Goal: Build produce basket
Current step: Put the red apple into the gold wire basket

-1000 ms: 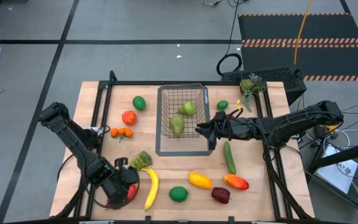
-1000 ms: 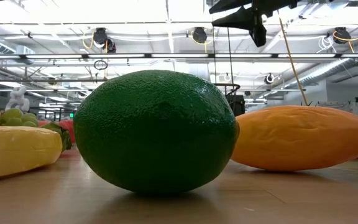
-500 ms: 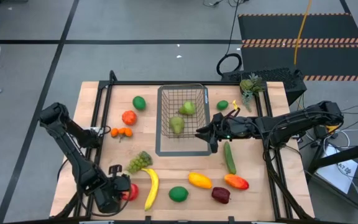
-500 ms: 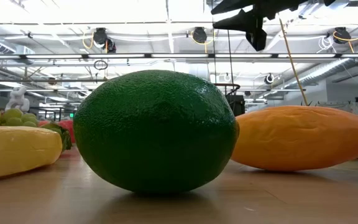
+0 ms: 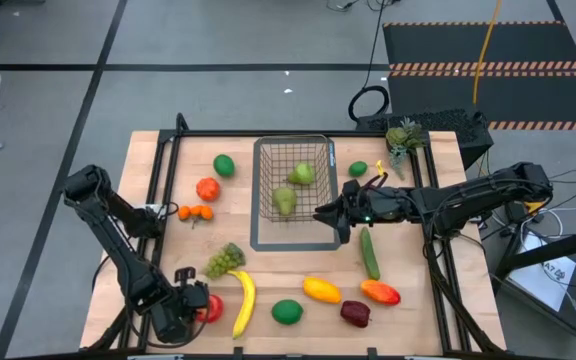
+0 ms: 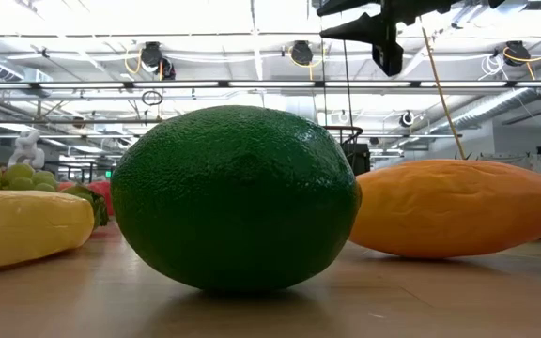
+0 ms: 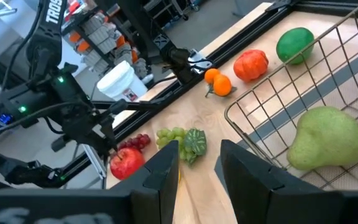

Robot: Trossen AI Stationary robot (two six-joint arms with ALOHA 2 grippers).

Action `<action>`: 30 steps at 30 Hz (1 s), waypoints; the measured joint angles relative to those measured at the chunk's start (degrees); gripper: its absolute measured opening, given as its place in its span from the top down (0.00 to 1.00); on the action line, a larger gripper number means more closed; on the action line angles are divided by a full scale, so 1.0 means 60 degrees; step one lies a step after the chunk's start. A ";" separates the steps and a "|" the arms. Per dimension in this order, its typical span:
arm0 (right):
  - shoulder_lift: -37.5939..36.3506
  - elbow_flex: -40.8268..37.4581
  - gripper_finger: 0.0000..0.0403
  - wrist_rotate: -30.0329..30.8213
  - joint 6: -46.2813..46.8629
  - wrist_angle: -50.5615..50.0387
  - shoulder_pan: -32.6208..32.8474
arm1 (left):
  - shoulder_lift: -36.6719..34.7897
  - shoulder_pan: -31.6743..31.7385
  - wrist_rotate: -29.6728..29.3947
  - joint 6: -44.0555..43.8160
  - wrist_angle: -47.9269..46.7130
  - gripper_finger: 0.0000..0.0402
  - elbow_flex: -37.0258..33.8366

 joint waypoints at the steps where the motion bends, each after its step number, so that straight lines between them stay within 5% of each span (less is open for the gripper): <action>1: 0.0000 0.0000 0.71 0.0000 0.0104 0.0000 0.0000 | 0.0000 0.0000 -0.0042 -0.0001 -0.0038 0.77 -0.0014; 30: 0.0000 0.0000 0.71 0.0076 0.0449 0.0000 0.0000 | 0.0266 0.0007 -0.0421 0.1168 0.0064 0.77 -0.0019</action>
